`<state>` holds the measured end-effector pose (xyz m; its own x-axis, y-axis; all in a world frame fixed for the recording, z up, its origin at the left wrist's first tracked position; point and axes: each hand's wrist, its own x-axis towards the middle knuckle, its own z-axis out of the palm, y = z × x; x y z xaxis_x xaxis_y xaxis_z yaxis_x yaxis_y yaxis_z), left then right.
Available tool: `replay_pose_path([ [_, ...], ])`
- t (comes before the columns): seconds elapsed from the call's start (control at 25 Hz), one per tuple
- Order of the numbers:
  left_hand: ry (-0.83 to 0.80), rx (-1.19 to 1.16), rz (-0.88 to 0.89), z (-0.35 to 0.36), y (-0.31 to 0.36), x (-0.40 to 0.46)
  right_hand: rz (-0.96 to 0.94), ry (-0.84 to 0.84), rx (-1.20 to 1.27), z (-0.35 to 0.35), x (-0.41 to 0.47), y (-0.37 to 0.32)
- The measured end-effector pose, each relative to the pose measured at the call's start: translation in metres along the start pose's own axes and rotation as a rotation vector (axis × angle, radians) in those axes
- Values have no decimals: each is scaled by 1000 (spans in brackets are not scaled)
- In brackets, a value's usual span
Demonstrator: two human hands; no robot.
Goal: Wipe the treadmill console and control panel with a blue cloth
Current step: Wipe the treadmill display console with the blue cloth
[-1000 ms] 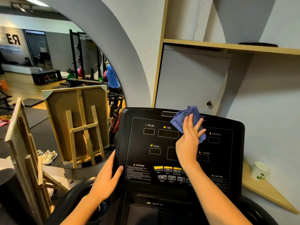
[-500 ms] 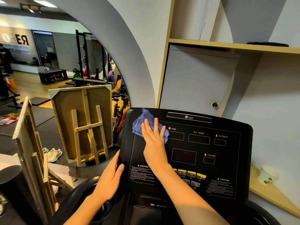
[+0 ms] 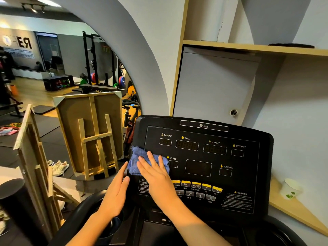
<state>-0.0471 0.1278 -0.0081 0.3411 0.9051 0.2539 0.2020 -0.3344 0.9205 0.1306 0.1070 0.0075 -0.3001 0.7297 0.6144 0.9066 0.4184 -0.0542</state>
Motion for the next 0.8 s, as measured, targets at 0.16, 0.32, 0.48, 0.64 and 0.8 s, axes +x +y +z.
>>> replay_pose_path([
  [0.16,25,-4,-38,-5,-8,-4,-7,-64,-19,13,-27,-10],
  [0.32,59,36,-42,-8,-11,-9,-41,-145,-50,14,-52,-25],
  [0.48,72,75,-23,-7,-10,-16,-10,-168,-52,17,-66,-28],
  [0.64,78,113,3,-13,-12,-20,37,-133,58,22,-81,-20],
  [0.8,57,153,56,-22,-9,-20,32,-9,137,13,-79,-16],
])
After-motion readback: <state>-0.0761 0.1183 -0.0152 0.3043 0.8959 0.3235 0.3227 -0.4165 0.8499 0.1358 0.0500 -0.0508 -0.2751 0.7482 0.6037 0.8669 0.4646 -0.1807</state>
